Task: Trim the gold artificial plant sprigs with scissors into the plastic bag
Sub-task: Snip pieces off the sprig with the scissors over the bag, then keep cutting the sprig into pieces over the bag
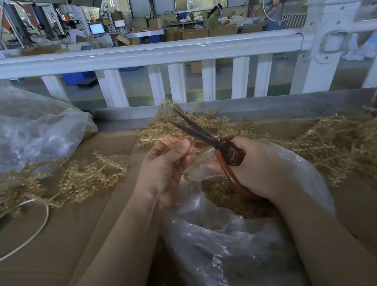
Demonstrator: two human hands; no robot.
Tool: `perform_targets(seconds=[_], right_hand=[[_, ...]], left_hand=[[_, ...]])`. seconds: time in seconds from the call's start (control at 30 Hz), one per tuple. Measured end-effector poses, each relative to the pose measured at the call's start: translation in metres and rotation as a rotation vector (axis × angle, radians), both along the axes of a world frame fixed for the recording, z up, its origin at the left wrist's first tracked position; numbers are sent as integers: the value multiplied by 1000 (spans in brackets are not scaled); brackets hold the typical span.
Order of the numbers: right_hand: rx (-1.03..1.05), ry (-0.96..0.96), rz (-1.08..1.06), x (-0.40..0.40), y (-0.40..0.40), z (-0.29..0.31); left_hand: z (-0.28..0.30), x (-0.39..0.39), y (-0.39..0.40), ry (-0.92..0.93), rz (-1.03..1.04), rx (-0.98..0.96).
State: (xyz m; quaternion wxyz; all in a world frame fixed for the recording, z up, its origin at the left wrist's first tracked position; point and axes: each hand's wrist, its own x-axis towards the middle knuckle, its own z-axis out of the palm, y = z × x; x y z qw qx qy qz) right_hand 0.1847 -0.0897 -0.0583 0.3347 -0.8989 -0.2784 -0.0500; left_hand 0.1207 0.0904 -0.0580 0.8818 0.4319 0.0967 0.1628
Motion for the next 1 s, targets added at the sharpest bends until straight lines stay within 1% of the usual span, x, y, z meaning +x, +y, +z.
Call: perform_targets(seconds=[0.07,0.17,0.3,0.43,0.63,0.8,1.0], right_hand=[[-69,-63,0,-1,-1,1],[-79,-94,-2,2,2,-2],[-80,-111,-12,6,3,-7],[-87,-120,-28,9,5,-10],[-98,-134,-31,11,5,-11],[-107,-120,-37,12,5,-12],[-85,-120,-44,13,5,-13]], left_hand=[[1,0,0,-11,59,17],[2,1,0,-39,121,29],[0,2,0,-34,168,118],[-1,2,-1,-89,161,120],[0,1,-1,-142,146,212],[0,0,1,-152,170,218],[-2,1,2,-117,175,295]])
